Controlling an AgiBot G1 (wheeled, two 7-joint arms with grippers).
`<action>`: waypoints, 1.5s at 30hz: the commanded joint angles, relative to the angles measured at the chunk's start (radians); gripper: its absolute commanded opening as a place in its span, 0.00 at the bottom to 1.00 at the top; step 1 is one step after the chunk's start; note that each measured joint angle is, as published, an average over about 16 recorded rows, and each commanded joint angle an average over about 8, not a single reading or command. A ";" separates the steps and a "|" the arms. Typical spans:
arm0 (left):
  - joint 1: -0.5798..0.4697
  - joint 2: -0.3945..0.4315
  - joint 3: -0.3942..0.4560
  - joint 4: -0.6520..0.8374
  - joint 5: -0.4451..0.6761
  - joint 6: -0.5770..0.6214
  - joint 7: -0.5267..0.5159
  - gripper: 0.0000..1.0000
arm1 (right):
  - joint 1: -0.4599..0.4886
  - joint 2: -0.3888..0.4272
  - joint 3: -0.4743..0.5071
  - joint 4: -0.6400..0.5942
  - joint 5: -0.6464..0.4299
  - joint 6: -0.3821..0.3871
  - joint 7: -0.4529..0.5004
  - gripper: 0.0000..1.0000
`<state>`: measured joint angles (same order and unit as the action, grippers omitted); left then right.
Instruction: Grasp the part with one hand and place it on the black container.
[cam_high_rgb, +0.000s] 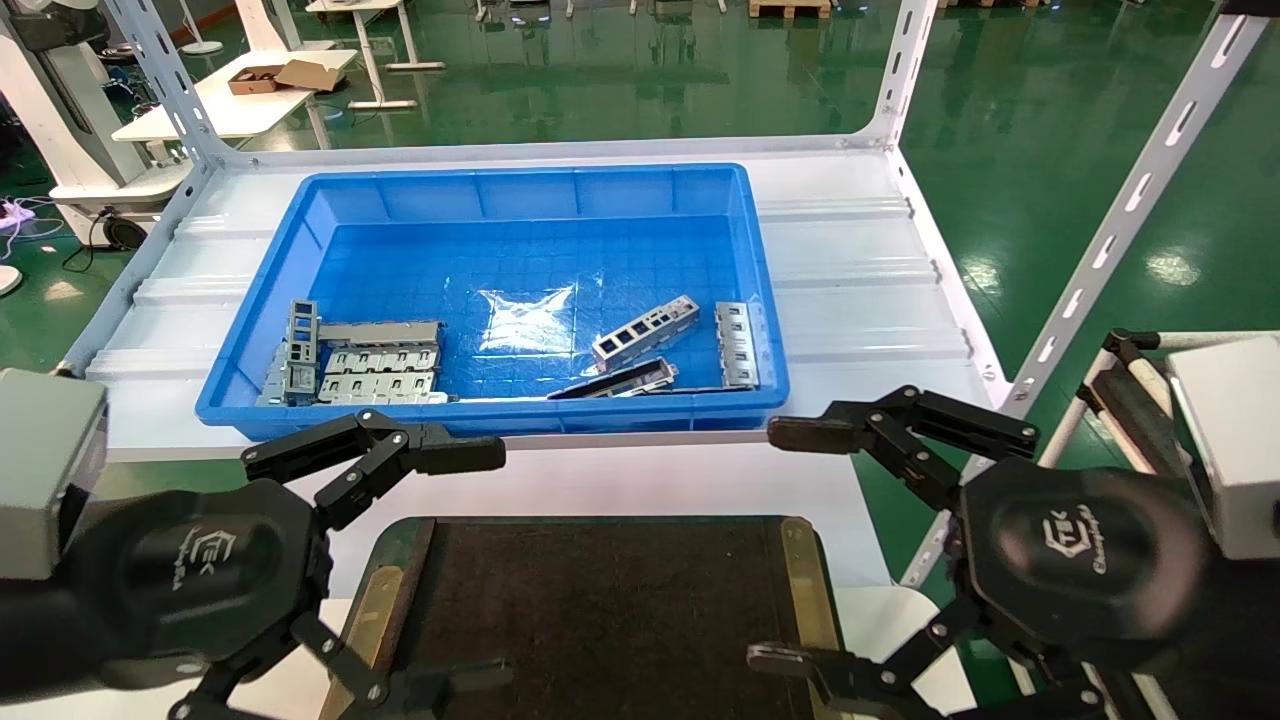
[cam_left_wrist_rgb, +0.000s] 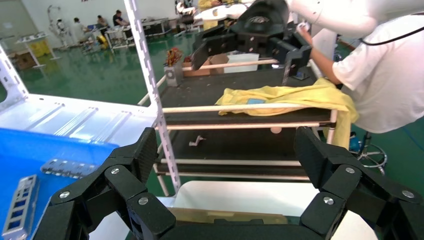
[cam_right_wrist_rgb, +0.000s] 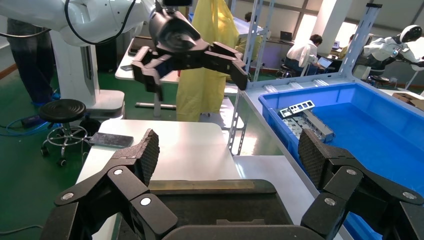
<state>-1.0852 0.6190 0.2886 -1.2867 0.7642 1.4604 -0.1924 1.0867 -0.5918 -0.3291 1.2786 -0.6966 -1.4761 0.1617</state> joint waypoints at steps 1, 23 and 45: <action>-0.002 0.001 0.001 0.001 0.006 -0.006 -0.001 1.00 | 0.000 0.000 0.000 0.000 0.000 0.000 0.000 1.00; -0.304 0.255 0.202 0.149 0.439 -0.297 -0.220 1.00 | 0.000 0.000 -0.001 0.000 0.000 0.000 0.000 1.00; -0.508 0.672 0.357 0.698 0.760 -0.620 -0.130 1.00 | 0.001 0.000 -0.001 0.000 0.001 0.000 -0.001 1.00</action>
<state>-1.5901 1.2841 0.6453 -0.5992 1.5166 0.8435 -0.3304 1.0872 -0.5914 -0.3305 1.2781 -0.6958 -1.4759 0.1610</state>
